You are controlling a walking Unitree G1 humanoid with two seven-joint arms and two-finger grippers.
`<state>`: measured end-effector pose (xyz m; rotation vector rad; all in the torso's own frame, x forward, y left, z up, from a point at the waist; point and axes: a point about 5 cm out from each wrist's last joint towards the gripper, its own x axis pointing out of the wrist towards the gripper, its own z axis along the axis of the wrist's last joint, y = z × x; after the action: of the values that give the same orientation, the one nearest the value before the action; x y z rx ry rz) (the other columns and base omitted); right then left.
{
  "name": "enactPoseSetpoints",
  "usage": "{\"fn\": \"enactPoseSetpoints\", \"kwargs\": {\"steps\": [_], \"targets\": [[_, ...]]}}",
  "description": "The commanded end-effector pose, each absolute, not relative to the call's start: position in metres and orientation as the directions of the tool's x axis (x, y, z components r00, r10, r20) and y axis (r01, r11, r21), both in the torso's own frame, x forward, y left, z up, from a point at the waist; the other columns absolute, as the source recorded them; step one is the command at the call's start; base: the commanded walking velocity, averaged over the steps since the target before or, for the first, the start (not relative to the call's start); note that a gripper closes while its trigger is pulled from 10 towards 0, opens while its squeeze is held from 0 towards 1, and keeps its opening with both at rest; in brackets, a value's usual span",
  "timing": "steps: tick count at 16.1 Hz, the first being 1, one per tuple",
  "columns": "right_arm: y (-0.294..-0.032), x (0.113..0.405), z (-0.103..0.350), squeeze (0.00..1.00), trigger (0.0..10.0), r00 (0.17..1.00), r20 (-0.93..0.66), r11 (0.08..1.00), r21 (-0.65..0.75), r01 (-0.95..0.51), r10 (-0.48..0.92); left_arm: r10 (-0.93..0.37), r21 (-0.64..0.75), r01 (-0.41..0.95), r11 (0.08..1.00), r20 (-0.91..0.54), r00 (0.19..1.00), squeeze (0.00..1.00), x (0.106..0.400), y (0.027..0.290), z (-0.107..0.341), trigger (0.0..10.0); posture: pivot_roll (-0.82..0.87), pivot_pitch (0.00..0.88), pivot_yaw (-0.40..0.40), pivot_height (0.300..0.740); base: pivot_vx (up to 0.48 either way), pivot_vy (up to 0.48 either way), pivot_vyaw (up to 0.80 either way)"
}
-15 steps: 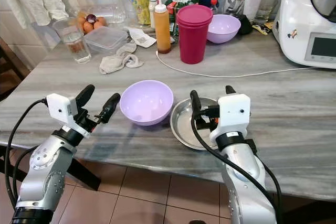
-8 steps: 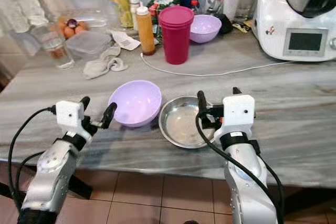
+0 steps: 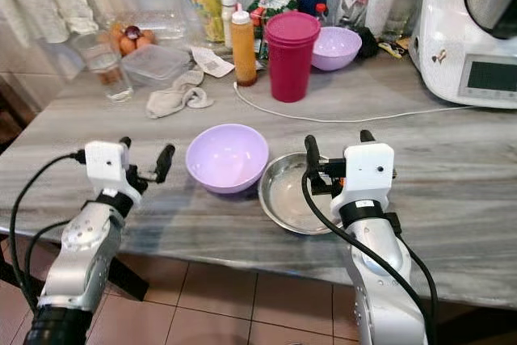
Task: Setting the table
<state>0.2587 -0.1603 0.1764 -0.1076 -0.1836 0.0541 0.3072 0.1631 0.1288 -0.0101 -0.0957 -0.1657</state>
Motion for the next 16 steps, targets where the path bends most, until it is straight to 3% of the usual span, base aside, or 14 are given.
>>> {"fn": "enactPoseSetpoints", "kwargs": {"steps": [1,16], "targets": [[-0.1598,0.2599,0.1805,0.00,10.0,0.978,0.199,0.993,-0.111,-0.043,0.065,-0.159,0.005,0.160,0.987,0.107,0.981,0.00,0.3081,0.1642,0.1341,10.0,-0.32,0.061,0.085,0.740,-0.277,0.000,0.00],[-0.1595,0.2679,0.1847,0.00,10.0,0.977,0.209,0.996,-0.085,-0.029,0.046,-0.202,0.028,0.201,0.979,0.084,0.976,0.00,0.3043,0.1640,0.1333,10.0,-0.31,0.059,0.086,0.740,-0.396,0.000,0.00]]}}
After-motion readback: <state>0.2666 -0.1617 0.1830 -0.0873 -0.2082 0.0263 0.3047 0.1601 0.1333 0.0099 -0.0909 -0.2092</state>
